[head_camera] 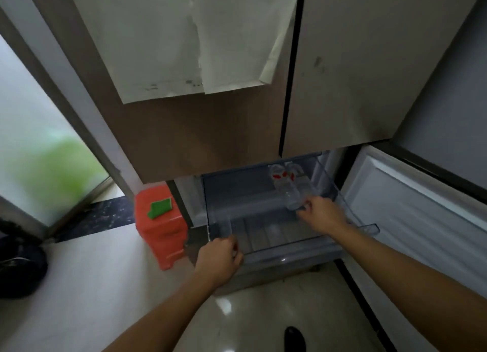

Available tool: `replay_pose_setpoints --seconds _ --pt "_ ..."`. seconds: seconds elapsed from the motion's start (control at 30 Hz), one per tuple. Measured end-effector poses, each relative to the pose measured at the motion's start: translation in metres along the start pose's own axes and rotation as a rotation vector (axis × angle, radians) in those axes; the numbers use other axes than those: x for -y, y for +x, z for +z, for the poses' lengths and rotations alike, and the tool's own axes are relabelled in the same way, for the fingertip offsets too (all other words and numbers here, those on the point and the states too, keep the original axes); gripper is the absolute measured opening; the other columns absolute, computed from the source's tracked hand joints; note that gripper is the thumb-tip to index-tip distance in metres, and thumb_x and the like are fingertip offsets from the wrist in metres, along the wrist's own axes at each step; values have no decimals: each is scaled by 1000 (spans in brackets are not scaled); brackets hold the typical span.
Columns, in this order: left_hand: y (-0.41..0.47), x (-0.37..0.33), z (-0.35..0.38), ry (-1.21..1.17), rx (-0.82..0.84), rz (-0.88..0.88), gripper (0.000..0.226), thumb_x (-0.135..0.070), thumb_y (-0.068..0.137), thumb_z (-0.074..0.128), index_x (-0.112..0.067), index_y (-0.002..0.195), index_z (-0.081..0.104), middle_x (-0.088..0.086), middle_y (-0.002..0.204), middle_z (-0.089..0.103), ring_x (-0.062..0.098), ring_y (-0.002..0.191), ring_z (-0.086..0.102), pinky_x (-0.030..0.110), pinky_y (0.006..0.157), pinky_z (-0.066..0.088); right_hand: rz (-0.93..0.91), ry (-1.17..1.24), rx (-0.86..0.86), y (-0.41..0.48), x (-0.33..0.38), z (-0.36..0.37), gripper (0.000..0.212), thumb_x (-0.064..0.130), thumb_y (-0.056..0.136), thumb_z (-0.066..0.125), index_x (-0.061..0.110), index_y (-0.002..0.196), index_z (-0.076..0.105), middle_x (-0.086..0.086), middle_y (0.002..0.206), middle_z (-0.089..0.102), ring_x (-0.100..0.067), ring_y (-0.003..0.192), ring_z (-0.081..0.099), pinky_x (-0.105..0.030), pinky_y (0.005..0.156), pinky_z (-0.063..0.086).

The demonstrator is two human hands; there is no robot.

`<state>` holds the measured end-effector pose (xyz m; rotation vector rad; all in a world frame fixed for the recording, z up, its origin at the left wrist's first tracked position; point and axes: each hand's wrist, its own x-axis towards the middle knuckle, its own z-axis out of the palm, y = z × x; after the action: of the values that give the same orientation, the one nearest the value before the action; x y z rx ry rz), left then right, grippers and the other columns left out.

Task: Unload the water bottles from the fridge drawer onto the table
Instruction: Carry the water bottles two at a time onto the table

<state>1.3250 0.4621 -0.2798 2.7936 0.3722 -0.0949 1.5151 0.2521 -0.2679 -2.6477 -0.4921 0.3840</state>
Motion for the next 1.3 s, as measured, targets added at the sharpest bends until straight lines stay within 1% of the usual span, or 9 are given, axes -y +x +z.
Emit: replay_pose_setpoints --seconds 0.3,0.5,0.67,0.8,0.93,1.1,1.17,1.23,1.3 --pt "19 -8 14 68 -1 -256 25 -43 94 45 -22 101 59 7 98 69 27 93 63 30 71 41 23 -140 158 145 -17 57 42 44 90 59 4 103 65 -15 97 68 -29 81 63 -35 74 54" --pt "24 -8 18 64 29 -344 26 -45 93 45 -25 102 58 3 93 69 24 88 64 30 71 43 -71 -449 75 166 -17 80 66 46 90 55 0 135 43 -20 126 59 -34 111 59 -37 90 48" --pt "53 -2 31 -1 104 -388 27 -46 91 49 -23 102 58 6 90 69 24 88 64 31 72 47 -74 -196 268 153 -27 77 32 47 81 64 22 100 63 -3 90 68 -22 74 63 -31 69 53" --pt "85 2 49 -157 128 -477 31 -44 91 51 -20 109 57 11 95 70 26 91 65 34 81 52 -247 -335 504 118 -41 69 68 47 63 80 28 121 53 0 103 69 -20 83 66 -32 72 57" --pt "114 1 70 -309 179 -615 44 -46 95 46 -15 128 43 18 119 62 35 105 61 39 89 50 -413 -465 651 89 -48 63 77 39 64 81 29 131 45 -6 124 62 -28 107 62 -34 88 52" --pt "137 -12 86 -563 442 -783 47 -50 98 37 -14 128 39 20 108 58 25 63 61 28 52 49 -384 -310 747 94 -55 54 67 44 75 76 22 133 49 -5 131 56 -26 115 55 -33 91 45" --pt "140 -12 88 -610 518 -783 49 -49 98 39 -7 122 48 17 94 59 19 55 53 23 48 42 -311 -184 578 110 -57 44 61 48 83 68 21 134 50 -6 135 53 -25 118 53 -35 94 46" --pt "137 -9 86 -684 598 -812 51 -48 97 42 -3 113 59 12 77 54 15 49 41 20 48 34 -268 -254 202 135 -64 36 53 46 88 60 19 133 49 -10 136 49 -28 121 48 -37 94 47" --pt "132 -5 83 -759 652 -822 51 -49 96 44 -3 103 64 7 65 49 12 45 34 20 46 29 -186 -348 51 161 -69 35 58 45 89 56 14 137 44 -16 138 45 -34 121 45 -39 93 47"
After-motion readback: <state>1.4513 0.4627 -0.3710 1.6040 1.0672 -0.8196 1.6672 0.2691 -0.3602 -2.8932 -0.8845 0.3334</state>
